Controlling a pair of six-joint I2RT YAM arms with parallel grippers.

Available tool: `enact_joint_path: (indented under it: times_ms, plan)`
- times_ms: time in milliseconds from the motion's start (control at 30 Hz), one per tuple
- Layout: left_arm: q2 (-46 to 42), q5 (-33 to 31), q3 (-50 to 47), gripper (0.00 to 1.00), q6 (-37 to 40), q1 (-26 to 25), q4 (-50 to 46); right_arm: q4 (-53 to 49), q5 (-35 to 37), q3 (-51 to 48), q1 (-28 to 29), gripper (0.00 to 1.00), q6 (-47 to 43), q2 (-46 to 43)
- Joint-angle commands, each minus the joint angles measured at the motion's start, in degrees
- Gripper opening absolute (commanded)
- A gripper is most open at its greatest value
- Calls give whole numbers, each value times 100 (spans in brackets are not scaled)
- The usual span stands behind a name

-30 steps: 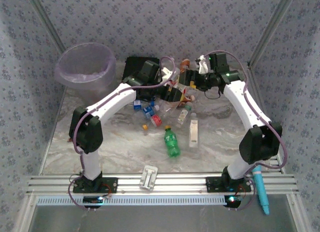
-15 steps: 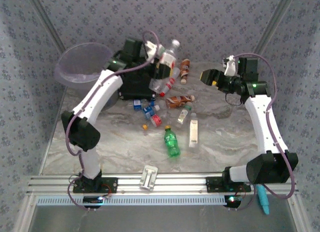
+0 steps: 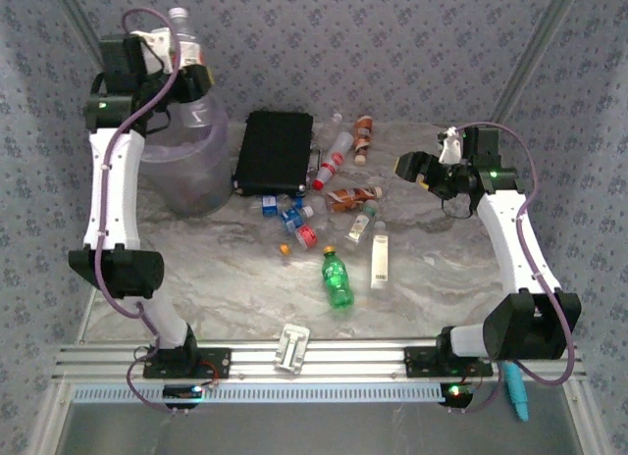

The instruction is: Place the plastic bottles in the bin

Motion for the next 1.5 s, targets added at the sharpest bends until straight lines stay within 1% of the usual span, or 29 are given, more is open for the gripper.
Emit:
enact_joint_path:
  times_ms: [0,133,200,267,367,467,667,800,933,1000,1100,1300,1467]
  plan:
    - [-1,-458,37,13,-45,312,-137,-23,68,-73,-59,87,-110,2]
    - [288,-947,132,9,-173,523,-240,-82,77,-37,-88,87,-163,66]
    - [466,-1192,241,7,-236,524,-515,-100,125,-46,-94,87,-180,83]
    - [537,-1247,145,7,-270,528,-656,-95,155,-70,-100,87,-172,93]
    - [618,-1523,-63,8,-343,528,-777,-83,190,-96,-94,87,-155,132]
    - [776,-1654,-66,8,-459,509,-1049,-100,200,-87,-87,87,-155,174]
    - [1228,-2324,336,10,-553,297,-1629,-100,273,-93,-53,87,-163,228]
    - [1518,-2668,695,13,-576,138,-1845,-131,337,-112,-43,87,-189,227]
    - [1557,-2792,800,13,-654,53,-1775,-196,386,-90,-46,87,-241,234]
    - [1483,-2864,787,18,-744,49,-1605,-203,394,-87,-53,87,-261,228]
    - [1530,-2984,896,20,-897,80,-1475,-162,385,-95,-50,87,-243,258]
    - [1933,-2952,1390,21,-1046,77,-1672,-143,403,-110,-30,86,-247,291]
    - [2013,-2888,1280,22,-1054,-1,-1790,-162,436,-109,-32,86,-277,298]
